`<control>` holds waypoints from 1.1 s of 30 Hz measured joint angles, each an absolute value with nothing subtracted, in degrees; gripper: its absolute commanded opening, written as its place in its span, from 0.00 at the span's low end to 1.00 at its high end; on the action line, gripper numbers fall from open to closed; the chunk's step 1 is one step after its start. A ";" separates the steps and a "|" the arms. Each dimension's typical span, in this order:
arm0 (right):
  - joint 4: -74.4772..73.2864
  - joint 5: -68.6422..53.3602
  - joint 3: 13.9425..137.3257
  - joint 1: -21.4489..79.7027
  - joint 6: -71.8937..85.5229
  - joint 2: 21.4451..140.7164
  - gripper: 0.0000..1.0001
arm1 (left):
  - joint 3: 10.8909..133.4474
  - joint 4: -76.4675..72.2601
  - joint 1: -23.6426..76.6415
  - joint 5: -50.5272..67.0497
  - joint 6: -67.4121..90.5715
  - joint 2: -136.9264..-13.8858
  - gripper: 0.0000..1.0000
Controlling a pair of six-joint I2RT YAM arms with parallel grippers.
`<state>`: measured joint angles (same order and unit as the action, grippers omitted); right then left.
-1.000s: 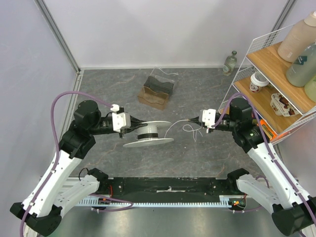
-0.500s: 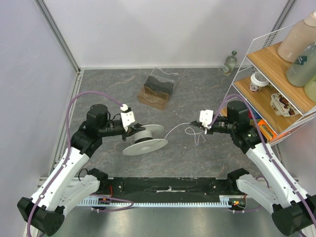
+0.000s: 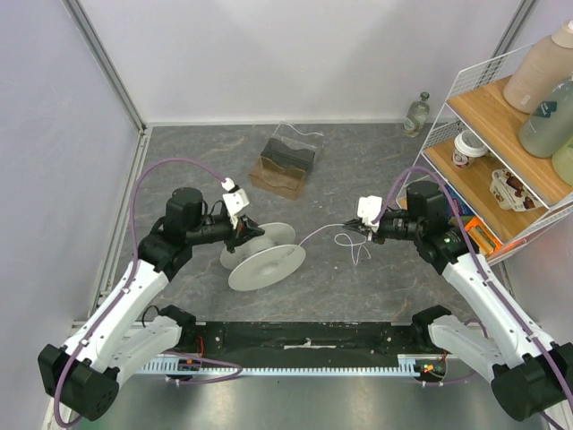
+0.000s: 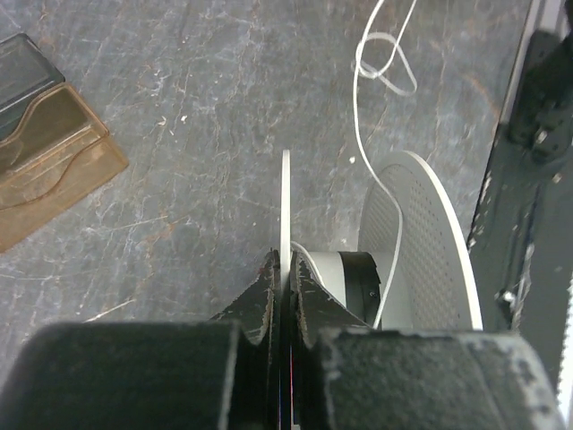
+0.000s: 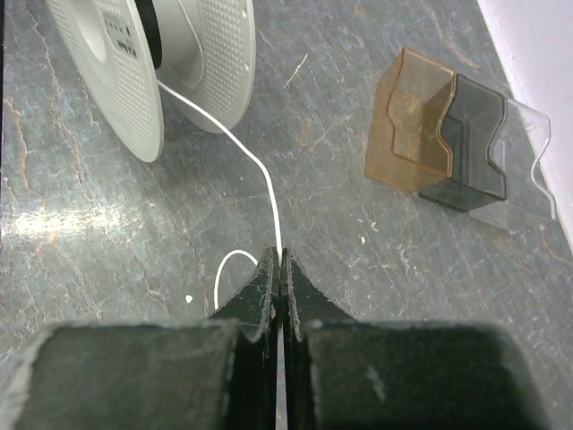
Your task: Wrap the cables
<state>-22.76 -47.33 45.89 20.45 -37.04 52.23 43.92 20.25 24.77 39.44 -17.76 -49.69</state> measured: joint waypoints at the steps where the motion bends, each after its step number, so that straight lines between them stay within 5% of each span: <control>1: -22.79 -47.05 45.89 20.45 -36.99 52.60 0.00 | 44.45 20.05 24.56 39.46 -15.79 -49.95 0.02; 13: -20.53 -46.15 44.07 20.47 -33.89 58.61 0.05 | 55.11 13.06 15.81 42.15 9.58 -54.26 0.02; 24: -14.63 -42.68 43.75 24.12 -25.34 69.04 0.49 | 50.48 10.57 15.81 35.07 18.44 -55.33 0.02; 33: -20.71 -37.54 46.06 23.88 -29.23 70.74 0.67 | 48.86 10.59 15.14 27.92 19.73 -56.97 0.02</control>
